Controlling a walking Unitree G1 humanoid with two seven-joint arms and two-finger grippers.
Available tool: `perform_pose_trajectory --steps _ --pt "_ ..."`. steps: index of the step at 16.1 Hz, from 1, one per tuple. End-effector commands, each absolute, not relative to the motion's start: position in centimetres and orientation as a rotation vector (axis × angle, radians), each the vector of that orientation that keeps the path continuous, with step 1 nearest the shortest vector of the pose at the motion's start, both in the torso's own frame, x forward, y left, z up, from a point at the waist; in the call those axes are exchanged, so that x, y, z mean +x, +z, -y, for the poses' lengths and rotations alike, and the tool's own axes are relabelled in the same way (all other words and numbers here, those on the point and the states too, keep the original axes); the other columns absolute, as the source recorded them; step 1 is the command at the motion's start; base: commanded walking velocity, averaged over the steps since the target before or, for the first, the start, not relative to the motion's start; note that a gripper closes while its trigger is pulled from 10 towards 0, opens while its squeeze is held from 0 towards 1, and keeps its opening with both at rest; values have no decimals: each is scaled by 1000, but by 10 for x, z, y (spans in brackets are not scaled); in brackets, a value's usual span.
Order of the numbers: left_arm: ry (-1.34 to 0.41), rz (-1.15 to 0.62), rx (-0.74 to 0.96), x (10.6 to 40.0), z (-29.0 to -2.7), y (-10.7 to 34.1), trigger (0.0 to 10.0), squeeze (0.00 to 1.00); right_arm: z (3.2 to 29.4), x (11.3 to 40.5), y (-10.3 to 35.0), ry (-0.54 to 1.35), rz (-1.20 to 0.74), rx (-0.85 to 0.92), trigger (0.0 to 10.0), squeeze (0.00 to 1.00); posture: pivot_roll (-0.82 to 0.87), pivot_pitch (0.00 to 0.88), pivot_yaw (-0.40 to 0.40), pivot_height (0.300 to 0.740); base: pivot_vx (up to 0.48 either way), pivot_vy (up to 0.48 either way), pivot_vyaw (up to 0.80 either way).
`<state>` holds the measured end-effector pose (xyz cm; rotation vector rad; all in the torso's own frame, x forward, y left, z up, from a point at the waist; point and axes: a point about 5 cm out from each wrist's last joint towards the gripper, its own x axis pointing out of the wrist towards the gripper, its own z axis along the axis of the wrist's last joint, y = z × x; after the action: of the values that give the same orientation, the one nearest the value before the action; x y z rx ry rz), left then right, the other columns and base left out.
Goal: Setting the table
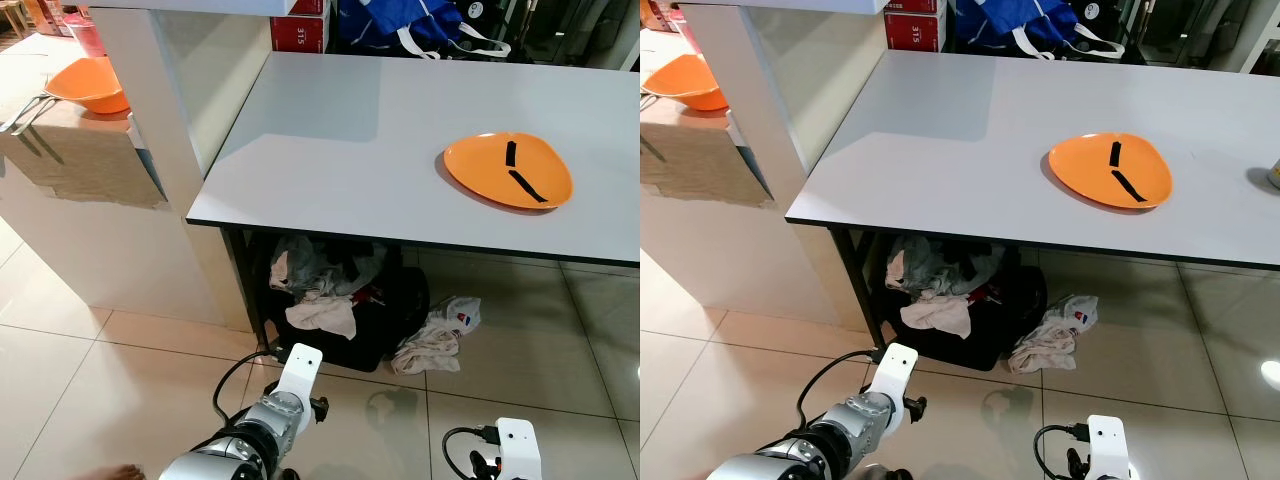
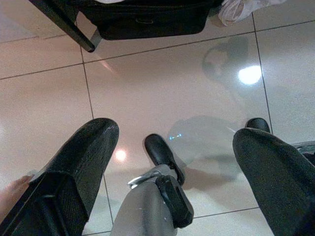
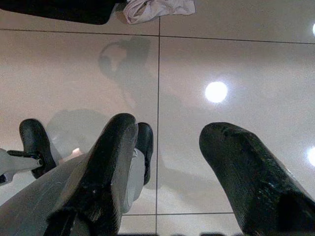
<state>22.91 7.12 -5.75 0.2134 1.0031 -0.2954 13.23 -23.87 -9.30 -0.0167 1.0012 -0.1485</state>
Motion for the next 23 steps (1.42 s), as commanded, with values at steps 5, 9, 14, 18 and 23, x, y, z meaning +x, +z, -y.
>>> perform_pose_trajectory --steps 5,9,14,18,23 --pt "-305 -999 230 230 -70 -57 10000 0 239 131 -93 -151 -1012 -21 10000 0 -45 0 53 735 0 0 0" --pt "-309 -1003 241 229 -71 -57 10000 0 239 131 -94 -153 -1015 -22 10000 0 -47 0 59 735 0 0 0" --pt "-307 -1000 241 230 -71 -57 10000 0 240 131 -93 -152 -1015 -27 10000 0 -45 0 55 735 0 0 0" --pt "-309 -1000 240 230 -71 -57 10000 0 240 132 -93 -153 -1014 -27 10000 0 -53 0 62 735 0 0 0" --pt "-326 -994 241 229 -69 -57 10000 0 241 130 -94 -170 -1018 -22 10000 0 -75 0 69 735 0 0 0"
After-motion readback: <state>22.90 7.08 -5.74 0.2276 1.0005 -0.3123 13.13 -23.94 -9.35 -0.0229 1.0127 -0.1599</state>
